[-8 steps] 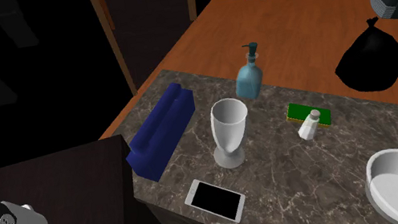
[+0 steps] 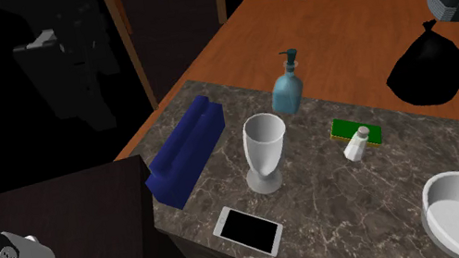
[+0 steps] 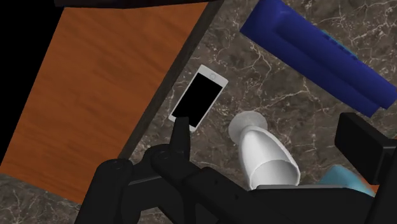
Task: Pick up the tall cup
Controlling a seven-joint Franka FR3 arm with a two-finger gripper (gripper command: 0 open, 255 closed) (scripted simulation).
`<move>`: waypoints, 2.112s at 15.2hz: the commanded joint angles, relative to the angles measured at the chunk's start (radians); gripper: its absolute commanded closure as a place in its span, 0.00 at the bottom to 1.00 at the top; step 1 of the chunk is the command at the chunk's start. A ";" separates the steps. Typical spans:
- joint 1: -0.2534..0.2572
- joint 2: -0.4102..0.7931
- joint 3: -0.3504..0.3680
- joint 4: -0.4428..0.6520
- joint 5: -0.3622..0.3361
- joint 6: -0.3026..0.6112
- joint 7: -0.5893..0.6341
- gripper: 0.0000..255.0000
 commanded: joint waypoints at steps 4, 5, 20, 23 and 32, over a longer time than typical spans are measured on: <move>0.004 0.171 0.027 0.006 0.005 0.170 0.025 0.00; 0.006 0.207 0.033 0.012 0.005 0.201 0.032 0.00; 0.023 0.793 0.087 0.268 -0.058 0.533 0.157 0.00; 0.033 0.912 0.084 0.355 -0.081 0.565 0.185 0.00; 0.038 1.002 0.080 0.354 -0.092 0.655 0.193 0.00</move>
